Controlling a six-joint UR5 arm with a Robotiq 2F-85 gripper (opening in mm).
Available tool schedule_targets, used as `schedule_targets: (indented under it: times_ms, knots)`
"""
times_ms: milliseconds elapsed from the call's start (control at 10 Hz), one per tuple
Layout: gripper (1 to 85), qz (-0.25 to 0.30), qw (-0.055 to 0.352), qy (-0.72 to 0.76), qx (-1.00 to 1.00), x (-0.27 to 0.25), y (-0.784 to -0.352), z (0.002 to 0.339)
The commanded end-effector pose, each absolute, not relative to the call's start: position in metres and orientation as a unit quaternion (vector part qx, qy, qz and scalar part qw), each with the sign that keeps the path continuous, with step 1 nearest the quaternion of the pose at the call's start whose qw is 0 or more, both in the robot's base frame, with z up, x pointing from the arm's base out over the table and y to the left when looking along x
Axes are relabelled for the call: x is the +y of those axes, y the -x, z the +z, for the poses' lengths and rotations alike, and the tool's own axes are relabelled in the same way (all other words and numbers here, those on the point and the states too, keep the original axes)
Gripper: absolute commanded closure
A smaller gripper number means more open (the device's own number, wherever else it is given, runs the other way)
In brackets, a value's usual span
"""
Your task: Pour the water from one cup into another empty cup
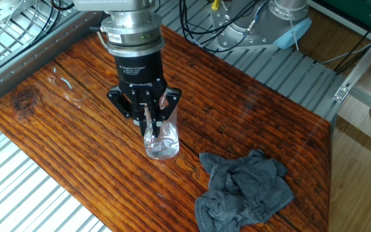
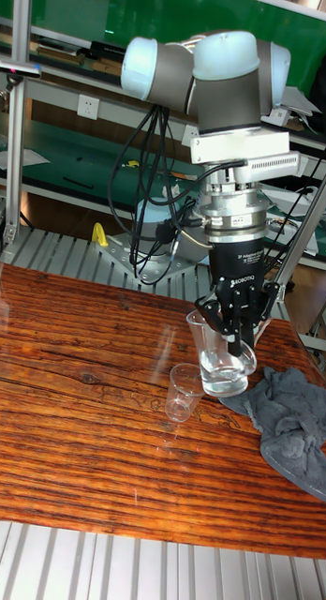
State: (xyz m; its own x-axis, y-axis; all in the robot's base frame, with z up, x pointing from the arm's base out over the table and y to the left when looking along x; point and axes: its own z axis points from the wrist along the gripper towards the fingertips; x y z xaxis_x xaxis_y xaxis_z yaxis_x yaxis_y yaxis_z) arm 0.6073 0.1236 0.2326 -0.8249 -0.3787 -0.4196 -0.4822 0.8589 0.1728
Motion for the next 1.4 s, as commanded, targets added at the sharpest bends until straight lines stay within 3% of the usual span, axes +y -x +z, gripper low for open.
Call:
schedule_targets:
  times_ms: [0,400,1300]
  knots:
    - [84.7,0.133,0.181,0.227,0.948,0.12,-0.604,0.232]
    - [84.7,0.101,0.132,0.241,0.956,0.1,-0.584,0.22]
    - [84.7,0.151,0.177,0.24,0.942,0.136,-0.612,0.228]
